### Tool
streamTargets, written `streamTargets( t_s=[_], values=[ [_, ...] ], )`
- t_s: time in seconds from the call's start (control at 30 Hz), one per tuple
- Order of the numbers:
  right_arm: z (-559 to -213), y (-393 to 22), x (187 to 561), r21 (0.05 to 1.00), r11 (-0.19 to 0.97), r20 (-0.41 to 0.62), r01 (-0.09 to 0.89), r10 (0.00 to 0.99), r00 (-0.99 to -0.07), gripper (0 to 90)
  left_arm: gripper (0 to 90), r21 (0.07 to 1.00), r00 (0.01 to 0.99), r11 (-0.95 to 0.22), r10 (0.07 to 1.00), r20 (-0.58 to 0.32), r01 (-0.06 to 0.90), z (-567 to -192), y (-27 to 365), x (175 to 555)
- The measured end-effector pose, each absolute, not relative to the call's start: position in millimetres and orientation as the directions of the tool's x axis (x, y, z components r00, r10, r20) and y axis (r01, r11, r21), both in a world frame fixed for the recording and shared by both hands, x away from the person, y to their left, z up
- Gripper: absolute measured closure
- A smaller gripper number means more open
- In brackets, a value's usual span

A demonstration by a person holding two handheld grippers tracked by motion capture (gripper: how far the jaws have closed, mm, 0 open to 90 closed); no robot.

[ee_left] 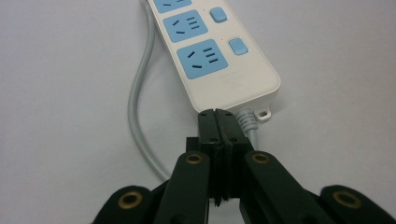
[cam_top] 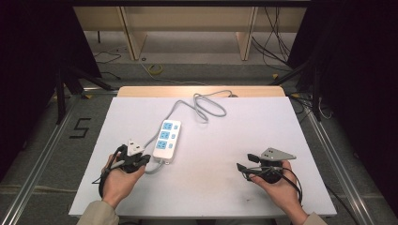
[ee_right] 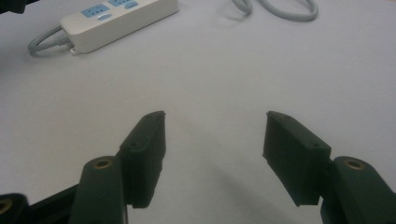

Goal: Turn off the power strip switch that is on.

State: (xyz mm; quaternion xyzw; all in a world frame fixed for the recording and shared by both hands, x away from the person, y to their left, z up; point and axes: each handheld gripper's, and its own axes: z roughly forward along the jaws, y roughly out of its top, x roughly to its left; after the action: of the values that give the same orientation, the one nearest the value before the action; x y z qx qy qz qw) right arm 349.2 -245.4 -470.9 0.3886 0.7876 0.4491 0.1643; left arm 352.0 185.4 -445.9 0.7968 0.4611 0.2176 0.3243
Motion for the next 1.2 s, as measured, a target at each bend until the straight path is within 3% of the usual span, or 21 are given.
streamTargets(
  t_s=[1.2],
  values=[
    [-472.1,-243.7,347.7,0.829,0.314,0.083,0.462,0.749,-0.657,39.9,89.6,0.668,0.471,-0.372,0.882,0.037,0.644,-435.9,167.2,389.3]
  ],
)
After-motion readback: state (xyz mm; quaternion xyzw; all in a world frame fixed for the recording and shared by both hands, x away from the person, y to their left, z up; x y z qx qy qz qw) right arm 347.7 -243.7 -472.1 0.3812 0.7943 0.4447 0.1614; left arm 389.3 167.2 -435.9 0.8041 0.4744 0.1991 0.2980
